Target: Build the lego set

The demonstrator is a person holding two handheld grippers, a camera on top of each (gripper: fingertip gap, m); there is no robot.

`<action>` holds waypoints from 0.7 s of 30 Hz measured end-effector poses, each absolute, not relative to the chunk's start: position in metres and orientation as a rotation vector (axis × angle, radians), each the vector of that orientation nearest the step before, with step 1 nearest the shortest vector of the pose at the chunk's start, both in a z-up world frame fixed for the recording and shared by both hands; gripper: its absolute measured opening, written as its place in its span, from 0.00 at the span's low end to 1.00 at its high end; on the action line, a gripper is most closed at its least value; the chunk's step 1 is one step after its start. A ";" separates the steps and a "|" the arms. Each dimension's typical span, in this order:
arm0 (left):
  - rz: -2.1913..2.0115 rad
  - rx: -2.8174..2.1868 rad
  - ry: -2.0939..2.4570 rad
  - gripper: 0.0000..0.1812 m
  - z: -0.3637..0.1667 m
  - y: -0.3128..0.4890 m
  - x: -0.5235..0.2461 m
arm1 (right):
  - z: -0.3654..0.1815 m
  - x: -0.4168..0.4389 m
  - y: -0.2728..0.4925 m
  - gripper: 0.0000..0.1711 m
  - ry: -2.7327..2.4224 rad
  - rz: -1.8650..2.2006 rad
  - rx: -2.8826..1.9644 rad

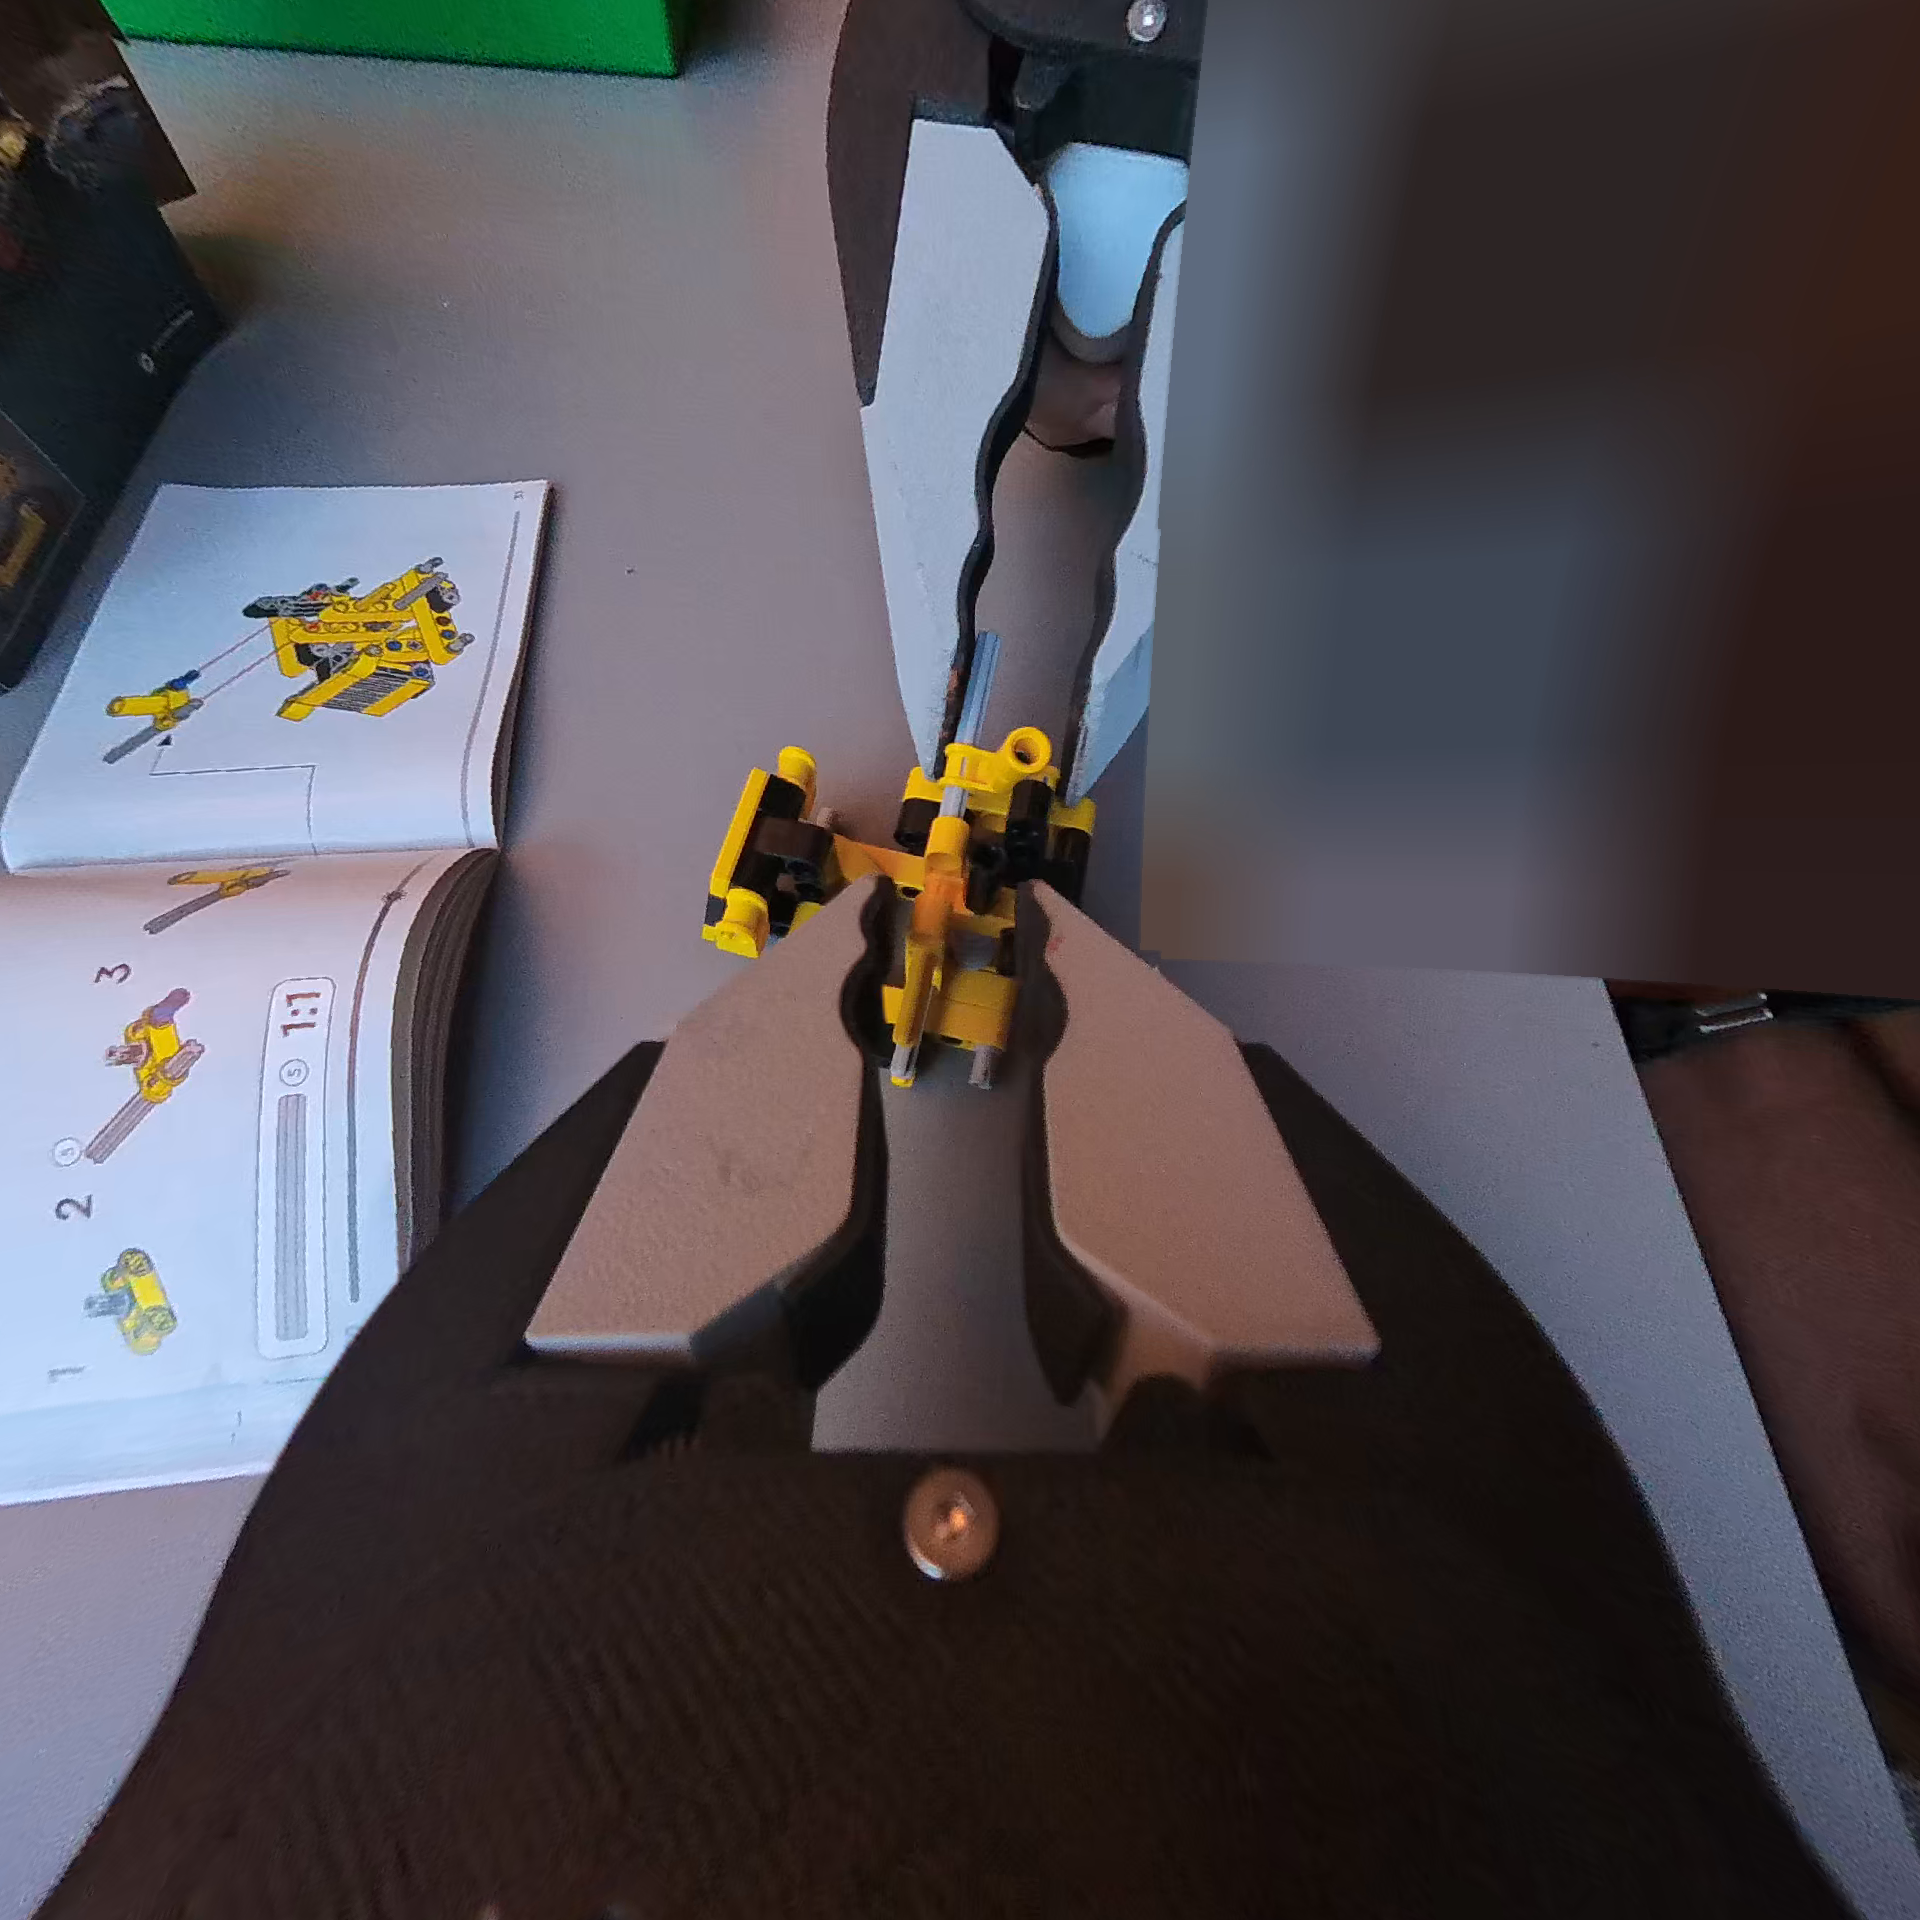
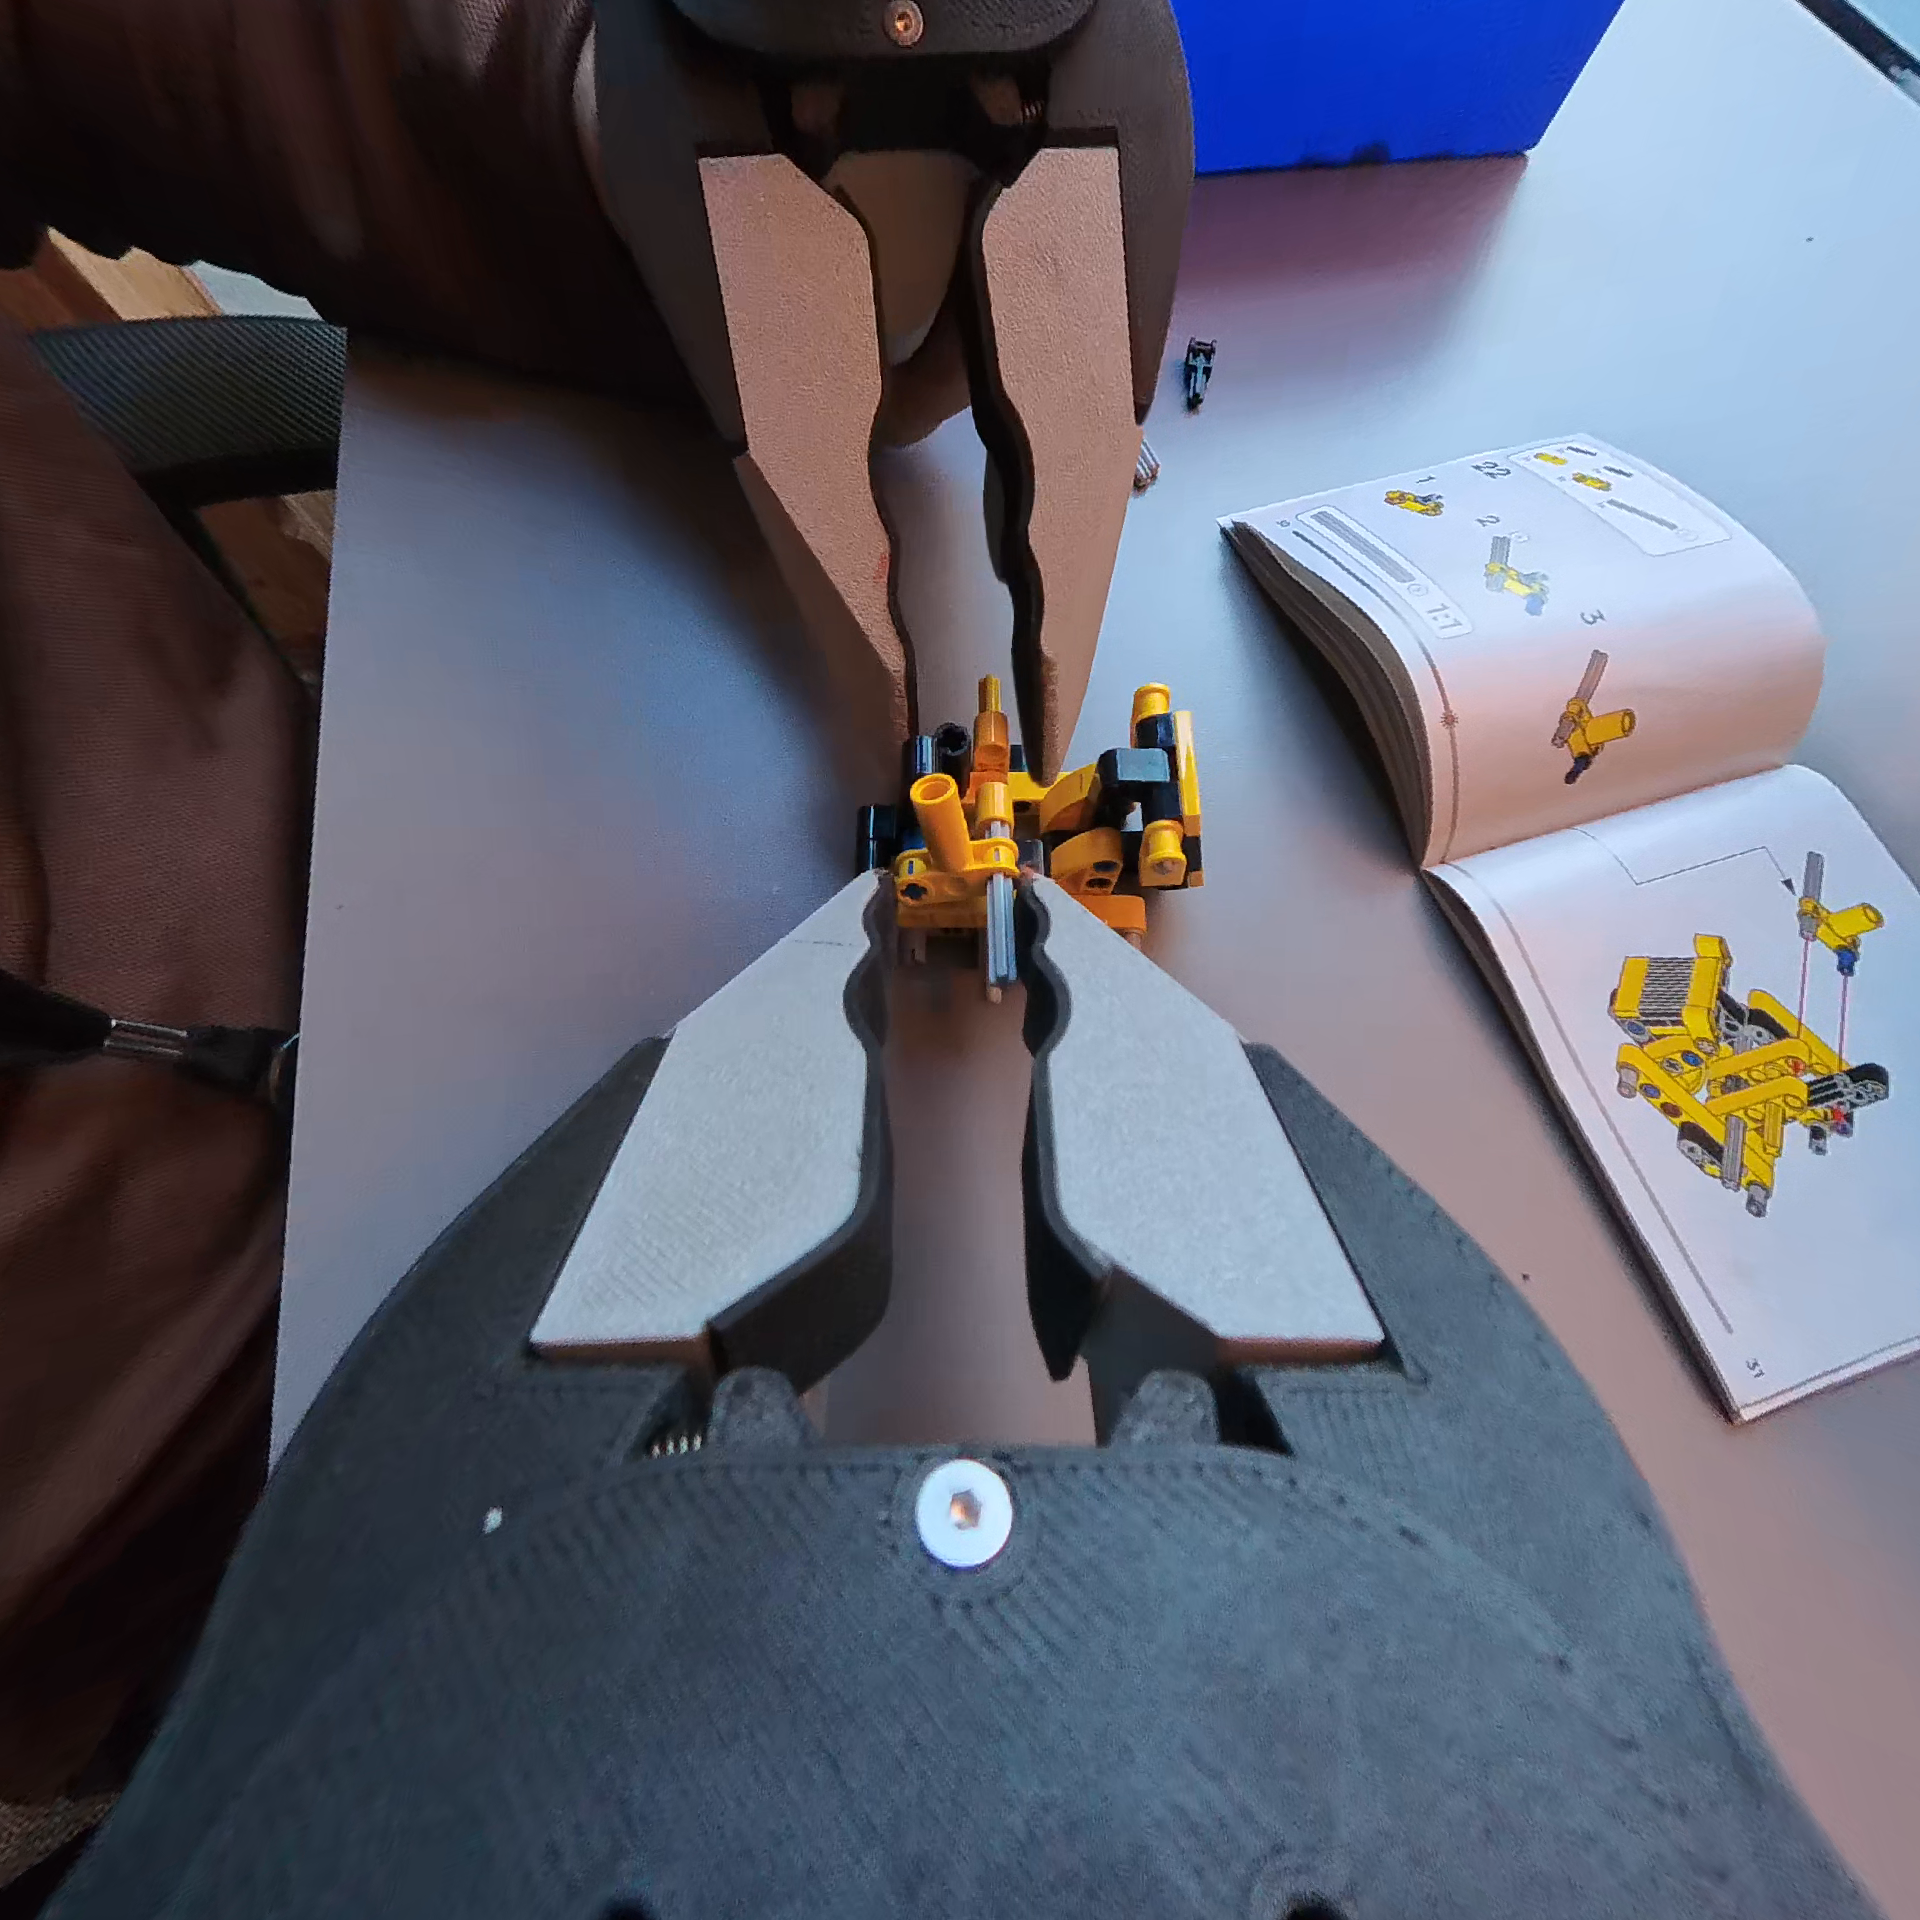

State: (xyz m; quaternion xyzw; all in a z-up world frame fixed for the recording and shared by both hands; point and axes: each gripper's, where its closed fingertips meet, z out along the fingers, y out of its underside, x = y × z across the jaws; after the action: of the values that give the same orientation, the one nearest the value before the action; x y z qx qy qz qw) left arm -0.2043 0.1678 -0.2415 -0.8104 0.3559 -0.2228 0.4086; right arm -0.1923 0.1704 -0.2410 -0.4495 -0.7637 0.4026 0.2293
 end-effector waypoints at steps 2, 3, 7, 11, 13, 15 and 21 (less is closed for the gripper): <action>-0.567 -2.043 0.894 0.11 -0.242 0.168 -0.204 | -0.241 -0.193 0.171 0.11 -2.099 1.093 -1.238; -0.565 -2.043 0.892 0.11 -0.241 0.169 -0.205 | -0.241 -0.193 0.171 0.11 -2.096 1.081 -1.236; -0.566 -2.039 0.902 0.08 -0.240 0.170 -0.205 | -0.242 -0.194 0.171 0.11 -2.094 1.046 -1.240; -0.577 -2.042 0.900 0.08 -0.241 0.170 -0.205 | -0.241 -0.194 0.171 0.11 -2.092 1.044 -1.242; -0.586 -2.042 0.892 0.08 -0.241 0.169 -0.204 | -0.241 -0.194 0.171 0.11 -2.091 1.031 -1.236; -0.583 -2.035 0.890 0.08 -0.241 0.169 -0.204 | -0.241 -0.194 0.171 0.11 -2.089 1.043 -1.240; -0.577 -2.021 0.873 0.08 -0.240 0.169 -0.204 | -0.240 -0.195 0.171 0.11 -2.074 1.119 -1.280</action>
State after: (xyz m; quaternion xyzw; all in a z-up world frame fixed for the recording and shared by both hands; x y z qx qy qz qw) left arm -0.2039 0.1692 -0.2404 -0.8061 0.3481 -0.2303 0.4195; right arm -0.1947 0.1713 -0.2403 -0.4648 -0.7531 0.4061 0.2278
